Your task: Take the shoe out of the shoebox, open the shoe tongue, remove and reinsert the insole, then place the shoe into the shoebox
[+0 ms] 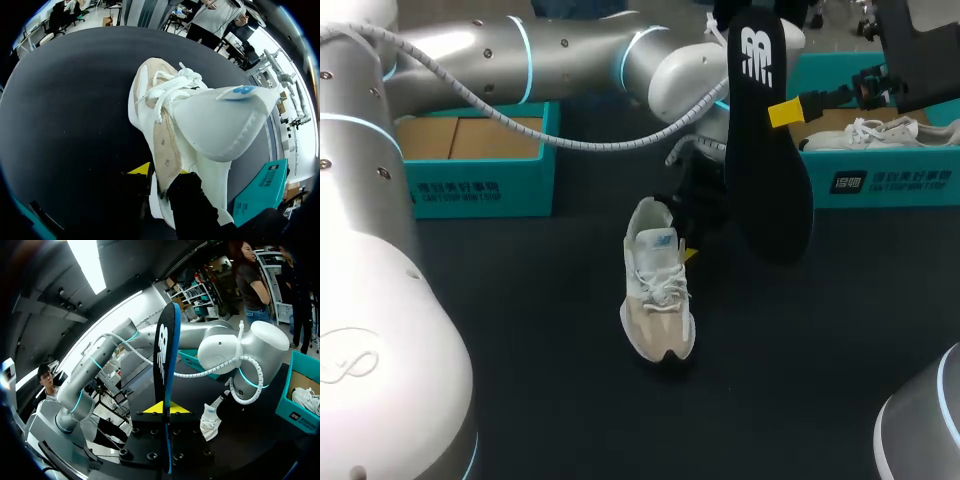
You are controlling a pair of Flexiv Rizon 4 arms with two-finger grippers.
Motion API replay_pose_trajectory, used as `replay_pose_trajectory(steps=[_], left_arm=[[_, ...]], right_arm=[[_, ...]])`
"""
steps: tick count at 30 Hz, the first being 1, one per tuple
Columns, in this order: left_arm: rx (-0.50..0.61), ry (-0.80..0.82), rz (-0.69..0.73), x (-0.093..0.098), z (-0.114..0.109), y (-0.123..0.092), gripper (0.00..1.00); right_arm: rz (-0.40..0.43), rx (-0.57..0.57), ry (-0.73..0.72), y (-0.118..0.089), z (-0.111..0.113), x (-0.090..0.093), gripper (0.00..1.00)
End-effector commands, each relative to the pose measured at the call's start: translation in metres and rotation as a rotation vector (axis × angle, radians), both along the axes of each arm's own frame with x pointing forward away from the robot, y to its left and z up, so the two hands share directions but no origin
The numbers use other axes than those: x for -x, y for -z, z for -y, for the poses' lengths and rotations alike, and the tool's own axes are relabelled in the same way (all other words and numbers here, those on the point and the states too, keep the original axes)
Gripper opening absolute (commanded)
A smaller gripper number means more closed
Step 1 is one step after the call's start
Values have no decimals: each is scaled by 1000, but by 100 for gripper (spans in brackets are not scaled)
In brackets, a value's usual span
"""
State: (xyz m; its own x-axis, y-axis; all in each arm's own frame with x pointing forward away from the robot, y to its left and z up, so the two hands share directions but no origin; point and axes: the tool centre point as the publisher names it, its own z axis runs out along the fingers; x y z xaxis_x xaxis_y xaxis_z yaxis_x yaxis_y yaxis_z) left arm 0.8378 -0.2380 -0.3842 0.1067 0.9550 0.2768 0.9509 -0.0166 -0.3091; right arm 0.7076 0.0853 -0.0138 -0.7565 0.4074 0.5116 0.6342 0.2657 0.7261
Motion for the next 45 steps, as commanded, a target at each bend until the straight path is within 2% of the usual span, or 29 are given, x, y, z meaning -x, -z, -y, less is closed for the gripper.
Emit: replay_pose_trajectory(steps=[1,9,17,33,45], left_arm=[[50,-24,10,1,-6,-7,100],[169,-145,16,-5,-8,-32,100],[380,-277,28,-17,-13,-60,100],[707,-305,45,-20,-22,-117,100],[715,-297,32,-20,-23,-121,100]], right_arm=[[-2,2,-1,1,-2,-2,0],[-2,2,-1,1,-2,-2,0],[-2,2,-1,1,-2,-2,0],[-2,2,-1,1,-2,-2,0],[-2,2,-1,1,-2,-2,0]])
